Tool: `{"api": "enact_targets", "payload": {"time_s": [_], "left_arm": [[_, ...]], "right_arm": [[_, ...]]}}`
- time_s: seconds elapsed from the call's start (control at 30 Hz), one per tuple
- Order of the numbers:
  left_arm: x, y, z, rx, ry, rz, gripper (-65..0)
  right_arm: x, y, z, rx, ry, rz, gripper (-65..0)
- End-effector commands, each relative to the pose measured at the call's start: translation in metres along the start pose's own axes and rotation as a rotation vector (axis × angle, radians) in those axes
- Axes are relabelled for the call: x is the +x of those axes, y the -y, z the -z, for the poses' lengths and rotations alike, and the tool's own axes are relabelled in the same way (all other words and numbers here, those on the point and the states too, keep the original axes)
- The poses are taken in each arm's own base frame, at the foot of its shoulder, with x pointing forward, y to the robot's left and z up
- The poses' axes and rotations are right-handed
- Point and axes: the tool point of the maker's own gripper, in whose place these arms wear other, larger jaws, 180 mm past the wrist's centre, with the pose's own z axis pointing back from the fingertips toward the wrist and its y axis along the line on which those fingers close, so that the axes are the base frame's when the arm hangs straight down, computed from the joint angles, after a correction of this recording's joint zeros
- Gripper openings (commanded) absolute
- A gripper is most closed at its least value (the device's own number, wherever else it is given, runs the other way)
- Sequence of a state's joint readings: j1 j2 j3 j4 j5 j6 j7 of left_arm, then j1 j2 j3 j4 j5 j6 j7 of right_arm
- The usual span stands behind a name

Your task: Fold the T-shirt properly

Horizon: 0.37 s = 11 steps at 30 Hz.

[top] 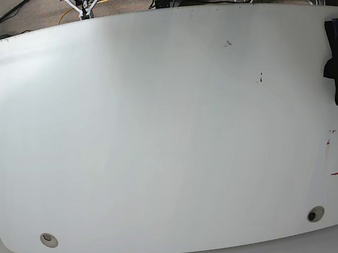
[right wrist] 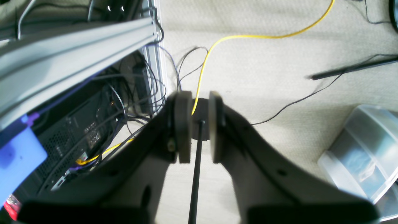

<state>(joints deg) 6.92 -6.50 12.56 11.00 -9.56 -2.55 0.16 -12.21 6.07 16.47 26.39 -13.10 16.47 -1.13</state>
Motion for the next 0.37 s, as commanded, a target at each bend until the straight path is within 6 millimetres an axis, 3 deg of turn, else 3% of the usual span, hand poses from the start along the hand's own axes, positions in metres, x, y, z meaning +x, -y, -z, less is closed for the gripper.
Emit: {"api": "enact_targets", "payload": {"time_s": [0.0, 0.33], "left_arm": [[-0.0013, 0.0082, 0.0005, -0.013, 0.0, 0.003, -40.0], [0.0002, 0.0084, 0.0004, -0.014, 0.004, 0.002, -40.0]], "right_arm": [[0.0067, -0.0019, -0.0002, 0.005, 0.042, -0.009, -55.6], [0.0104, -0.0074, -0.0001, 0.018, 0.076, -0.028, -55.6]]}}
